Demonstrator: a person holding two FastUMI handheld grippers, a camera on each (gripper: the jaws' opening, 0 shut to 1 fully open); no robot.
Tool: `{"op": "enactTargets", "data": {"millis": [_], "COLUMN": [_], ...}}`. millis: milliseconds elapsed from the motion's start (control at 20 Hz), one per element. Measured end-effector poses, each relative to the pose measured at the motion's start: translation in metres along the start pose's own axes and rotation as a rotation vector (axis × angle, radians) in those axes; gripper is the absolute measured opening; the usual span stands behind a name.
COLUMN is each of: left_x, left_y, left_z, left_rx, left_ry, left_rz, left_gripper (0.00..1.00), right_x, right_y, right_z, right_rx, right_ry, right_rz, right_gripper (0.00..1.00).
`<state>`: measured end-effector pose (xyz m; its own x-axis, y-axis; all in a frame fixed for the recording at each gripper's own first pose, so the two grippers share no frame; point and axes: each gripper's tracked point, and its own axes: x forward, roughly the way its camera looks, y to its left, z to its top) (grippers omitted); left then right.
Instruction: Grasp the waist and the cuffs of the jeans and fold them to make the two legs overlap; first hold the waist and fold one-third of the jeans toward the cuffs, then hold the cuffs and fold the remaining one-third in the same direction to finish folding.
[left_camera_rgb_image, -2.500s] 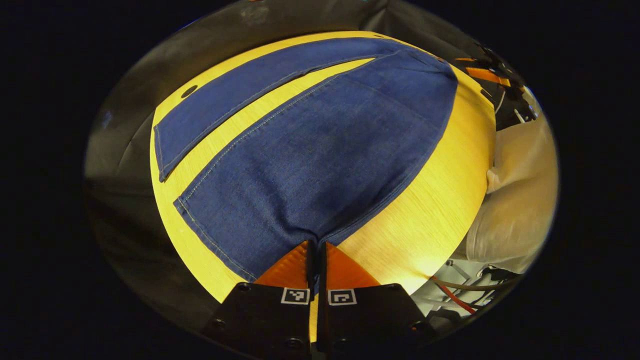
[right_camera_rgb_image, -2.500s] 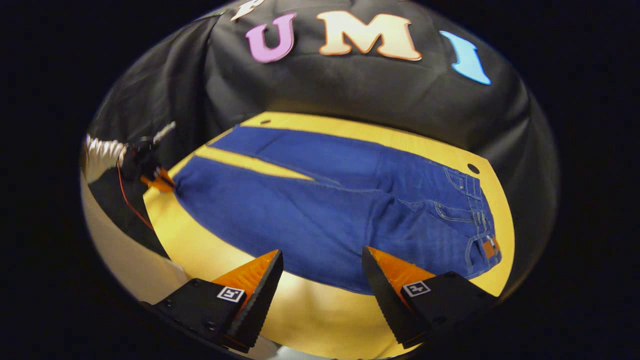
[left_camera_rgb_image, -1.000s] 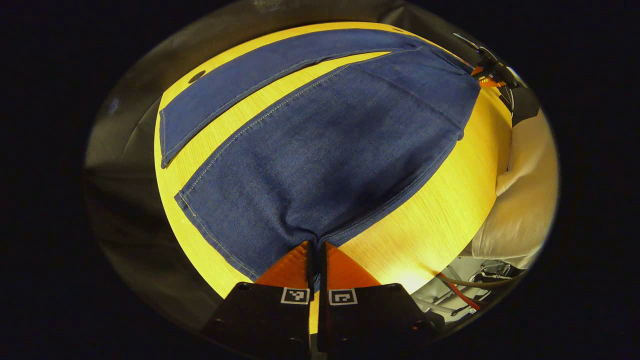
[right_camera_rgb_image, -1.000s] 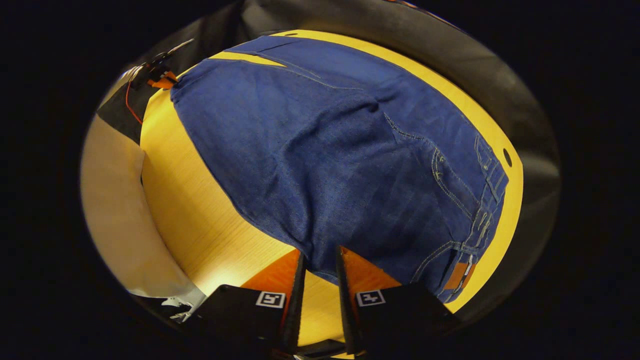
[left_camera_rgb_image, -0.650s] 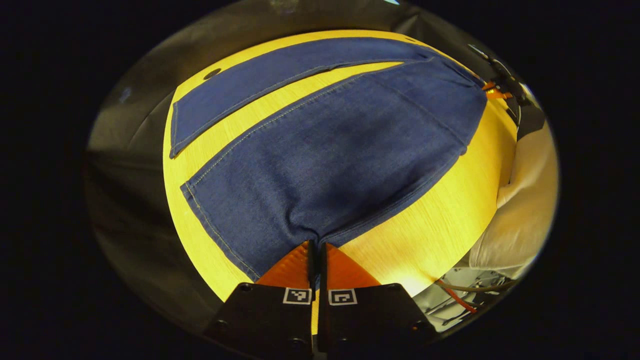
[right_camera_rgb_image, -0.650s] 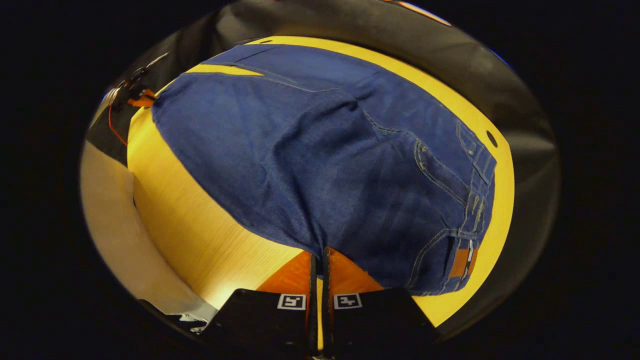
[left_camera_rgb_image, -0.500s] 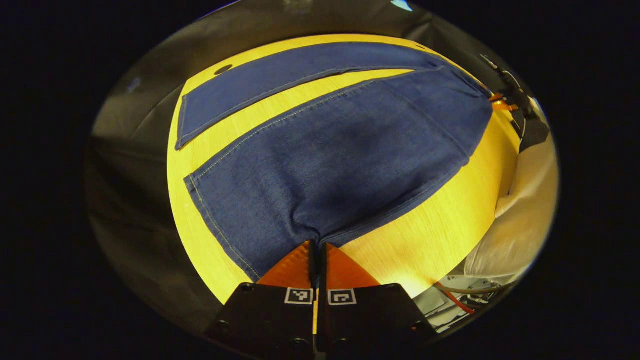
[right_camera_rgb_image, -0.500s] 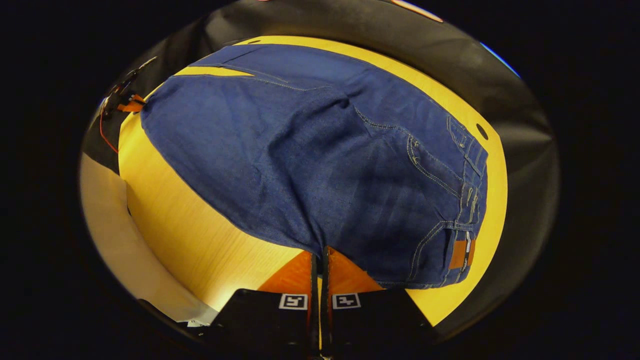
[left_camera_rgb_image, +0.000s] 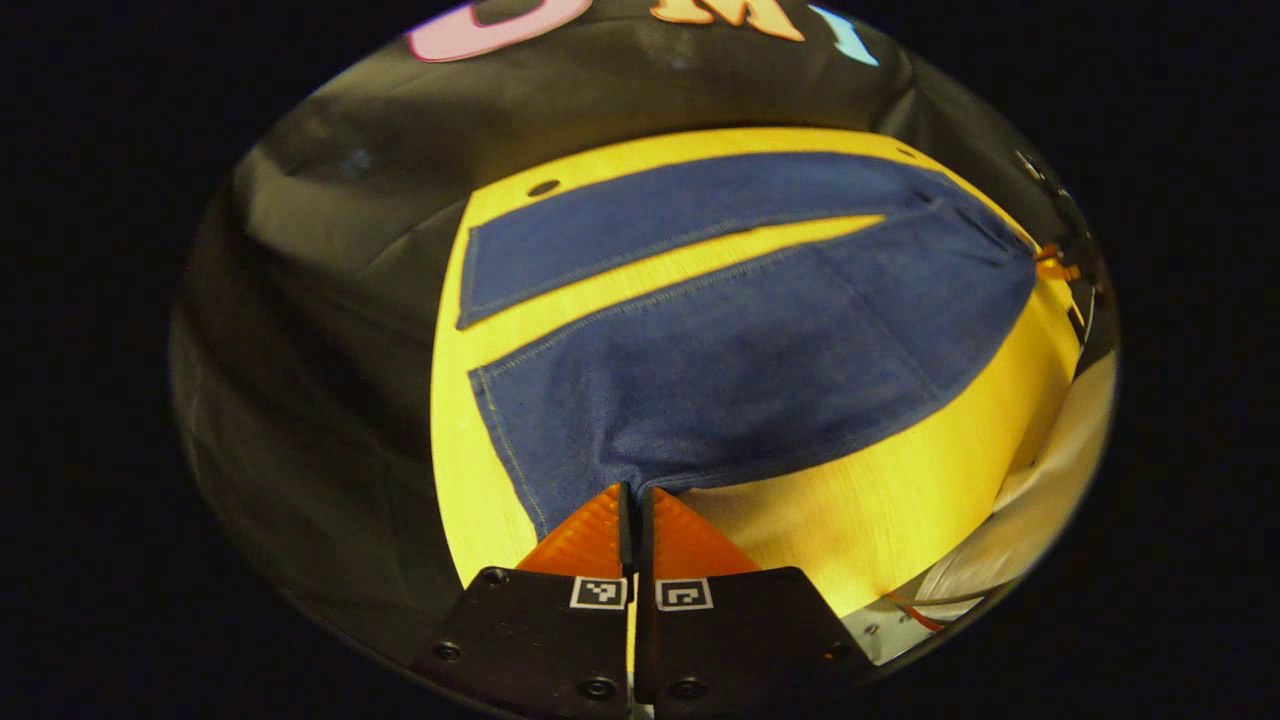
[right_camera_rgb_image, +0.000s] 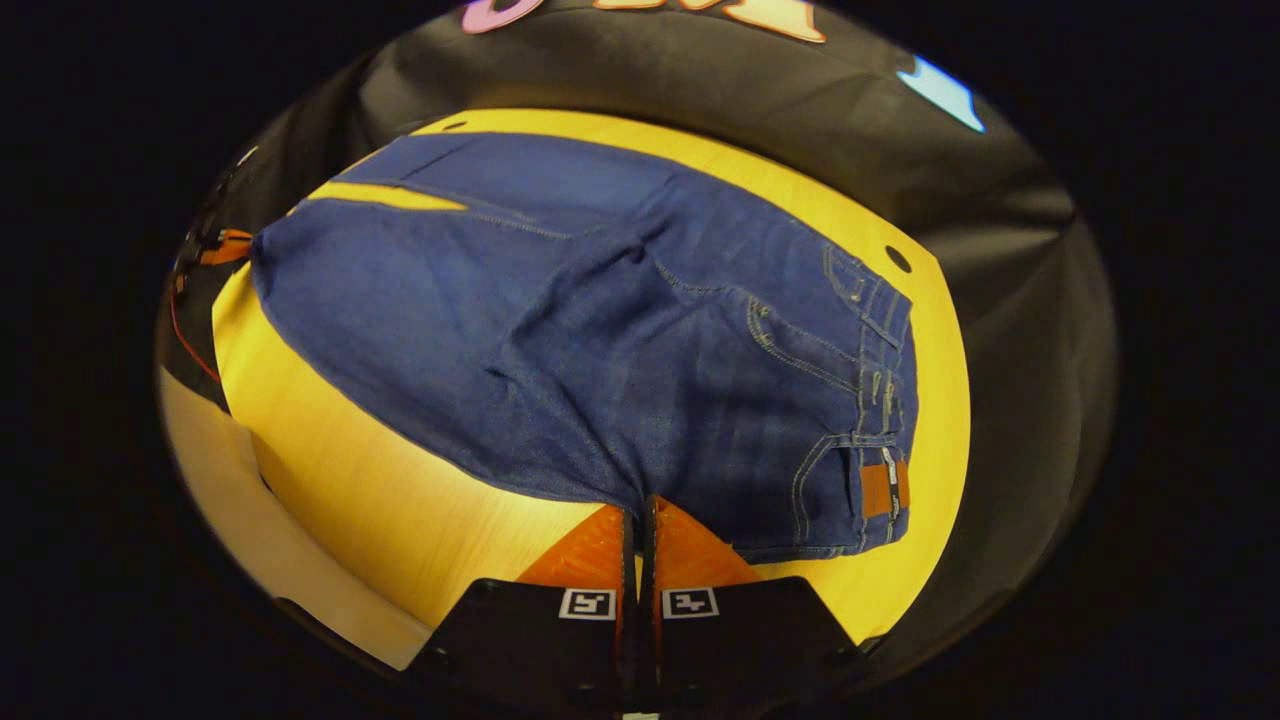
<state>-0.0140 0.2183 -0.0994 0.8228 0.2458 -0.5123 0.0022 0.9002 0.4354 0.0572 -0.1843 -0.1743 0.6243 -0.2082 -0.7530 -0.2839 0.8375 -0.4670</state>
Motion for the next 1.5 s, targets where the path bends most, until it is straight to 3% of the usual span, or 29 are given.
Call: {"op": "enactTargets", "data": {"millis": [300,550,750,950,1150,1250,1500], "left_x": [-0.028,-0.044,-0.026,0.050,0.120,0.130,0.104], "left_y": [0.026,0.039,0.048,0.069,0.064,0.059,0.044], "left_z": [0.072,0.112,0.140,0.186,0.187,0.191,0.208], "left_rx": [-0.124,-0.225,-0.256,-0.296,-0.272,-0.239,-0.235], "left_ry": [-0.176,-0.301,-0.333,-0.310,-0.223,-0.196,-0.227], "left_rz": [0.154,0.250,0.317,0.333,0.329,0.349,0.369], "left_gripper": [0.00,0.00,0.00,0.00,0.00,0.00,0.00], "right_x": [-0.029,-0.027,0.001,0.059,0.139,0.164,0.167], "right_y": [-0.026,-0.052,-0.077,-0.097,-0.098,-0.099,-0.100], "right_z": [0.073,0.151,0.215,0.265,0.274,0.269,0.265], "right_rx": [0.126,0.176,0.147,0.202,0.179,0.174,0.245], "right_ry": [-0.163,-0.285,-0.343,-0.375,-0.323,-0.297,-0.279], "right_rz": [-0.040,-0.072,-0.113,-0.100,-0.100,-0.099,-0.025], "right_gripper": [0.03,0.02,0.02,0.02,0.02,0.02,0.07]}}
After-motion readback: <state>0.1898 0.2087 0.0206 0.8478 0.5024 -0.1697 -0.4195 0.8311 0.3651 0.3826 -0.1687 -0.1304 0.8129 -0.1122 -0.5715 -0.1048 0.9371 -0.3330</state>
